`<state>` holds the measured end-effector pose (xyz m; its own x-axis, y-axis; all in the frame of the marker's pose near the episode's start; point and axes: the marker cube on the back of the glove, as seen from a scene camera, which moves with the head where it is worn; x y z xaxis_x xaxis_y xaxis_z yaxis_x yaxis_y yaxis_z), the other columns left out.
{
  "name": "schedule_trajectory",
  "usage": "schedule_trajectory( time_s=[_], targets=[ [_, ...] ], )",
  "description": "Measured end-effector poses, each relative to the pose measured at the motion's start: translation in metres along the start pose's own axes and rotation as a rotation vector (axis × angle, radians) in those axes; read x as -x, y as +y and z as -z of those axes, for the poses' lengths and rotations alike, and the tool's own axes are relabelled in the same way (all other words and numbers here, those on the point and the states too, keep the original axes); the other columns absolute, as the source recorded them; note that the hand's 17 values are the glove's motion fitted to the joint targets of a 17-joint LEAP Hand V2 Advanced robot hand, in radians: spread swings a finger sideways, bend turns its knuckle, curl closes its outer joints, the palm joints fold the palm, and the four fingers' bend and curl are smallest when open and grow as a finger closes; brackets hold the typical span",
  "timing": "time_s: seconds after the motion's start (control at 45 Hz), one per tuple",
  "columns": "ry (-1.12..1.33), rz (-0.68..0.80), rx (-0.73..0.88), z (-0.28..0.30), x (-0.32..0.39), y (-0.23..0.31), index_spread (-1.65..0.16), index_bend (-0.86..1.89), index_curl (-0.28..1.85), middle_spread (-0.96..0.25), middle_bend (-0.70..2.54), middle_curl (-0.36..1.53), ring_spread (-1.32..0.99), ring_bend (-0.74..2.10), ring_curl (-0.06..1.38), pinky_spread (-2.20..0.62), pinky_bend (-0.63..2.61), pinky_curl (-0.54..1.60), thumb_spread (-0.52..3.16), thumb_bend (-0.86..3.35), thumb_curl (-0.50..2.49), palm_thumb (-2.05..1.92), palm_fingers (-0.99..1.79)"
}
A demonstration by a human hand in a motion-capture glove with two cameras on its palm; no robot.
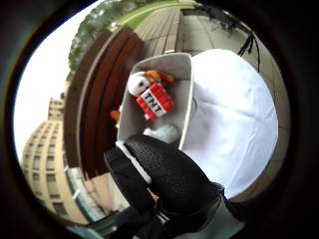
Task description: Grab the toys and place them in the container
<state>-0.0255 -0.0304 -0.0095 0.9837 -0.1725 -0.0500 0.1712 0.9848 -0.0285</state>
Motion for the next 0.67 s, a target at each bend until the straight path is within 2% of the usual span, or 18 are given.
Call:
schedule_trajectory(
  time_s=[0.267,0.666],
  targets=[
    [0.061,-0.116,-0.026,-0.030,-0.091,0.051,-0.30,0.12,0.28,-0.06,0.20,0.41,-0.13,0.31,0.26,-0.01,0.89,0.28,0.98,-0.14,0.24,-0.19,-0.21],
    [0.059,-0.143,-0.009,-0.065,-0.128,0.078,-0.31,0.13,0.26,-0.06,0.17,0.38,-0.15,0.18,0.26,-0.01,0.73,0.25,0.97,-0.12,0.15,-0.18,-0.15]
  ],
)
